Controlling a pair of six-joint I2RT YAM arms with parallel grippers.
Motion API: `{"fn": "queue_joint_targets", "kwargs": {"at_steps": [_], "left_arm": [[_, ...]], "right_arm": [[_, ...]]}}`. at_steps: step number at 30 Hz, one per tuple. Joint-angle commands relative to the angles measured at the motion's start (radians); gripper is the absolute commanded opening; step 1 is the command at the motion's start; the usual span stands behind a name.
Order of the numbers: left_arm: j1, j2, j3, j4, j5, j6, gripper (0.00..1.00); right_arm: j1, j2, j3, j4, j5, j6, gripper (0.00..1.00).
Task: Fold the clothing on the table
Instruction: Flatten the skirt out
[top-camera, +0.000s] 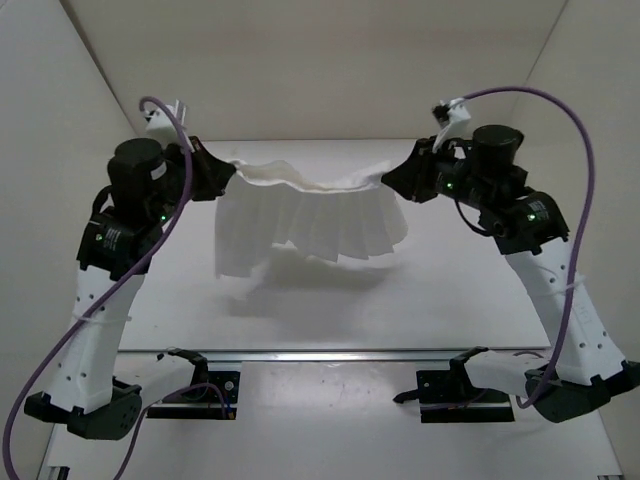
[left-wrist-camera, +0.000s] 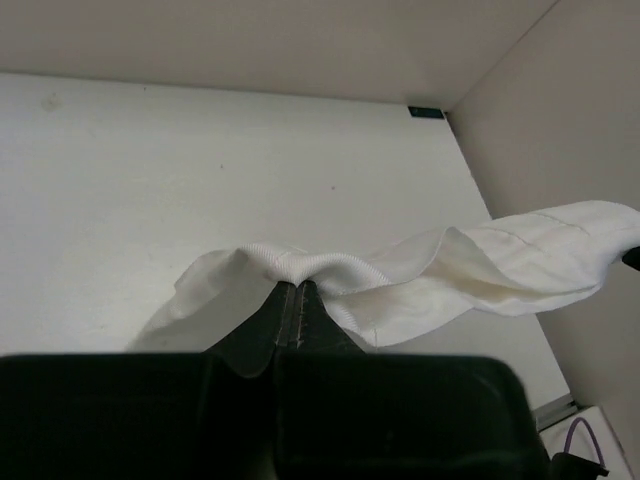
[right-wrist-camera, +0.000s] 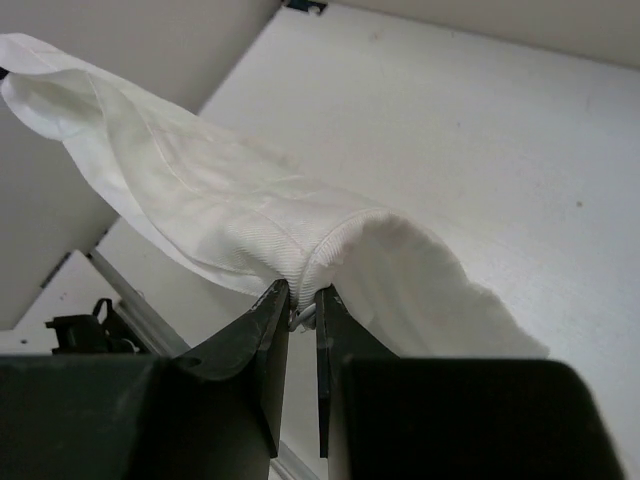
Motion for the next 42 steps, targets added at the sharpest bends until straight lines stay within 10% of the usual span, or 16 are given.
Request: {"fn": "queue_joint_targets", "kwargs": {"at_steps": [1,7,13,17,20,28,29,32,42], "left_arm": [[0.037,0.027,0.072,-0.056,0.038,0.019,0.0],[0.088,0.288,0.181,-0.021,0.058,0.043,0.0],[0.14,0.611,0.704,-0.111,0.078,0.04,0.0],[0.171,0.587,0.678,-0.039,0.124,0.006,0.0],[0.107,0.498,0.525,-0.027,0.057,0.049,0.0],[-0.011,0.05,-0.52,0.294,0.058,-0.072,0.0],[-0.022,0.035,-0.643,0.309,0.085,-0.087,0.13],[-0.071,-0.056,-0.88,0.34,0.148,-0.112,0.35],[-0.111,-0.26,-1.133,0.331,0.043,-0.18,0.4]], "right_arm": [[-0.043,0.047,0.076,-0.059,-0.146,0.023,0.0],[-0.109,0.304,0.194,-0.002,-0.229,-0.021,0.0],[-0.08,0.59,0.755,-0.163,-0.095,-0.092,0.0],[-0.131,0.5,0.612,-0.073,-0.13,-0.061,0.0],[-0.154,0.416,0.408,-0.028,-0.102,-0.074,0.0],[-0.166,0.158,-0.434,0.249,-0.117,0.061,0.0],[-0.152,0.145,-0.523,0.24,-0.098,0.075,0.01],[-0.122,0.11,-0.68,0.19,-0.012,0.089,0.39],[-0.085,-0.04,-0.922,0.298,0.064,0.137,0.54]]}}
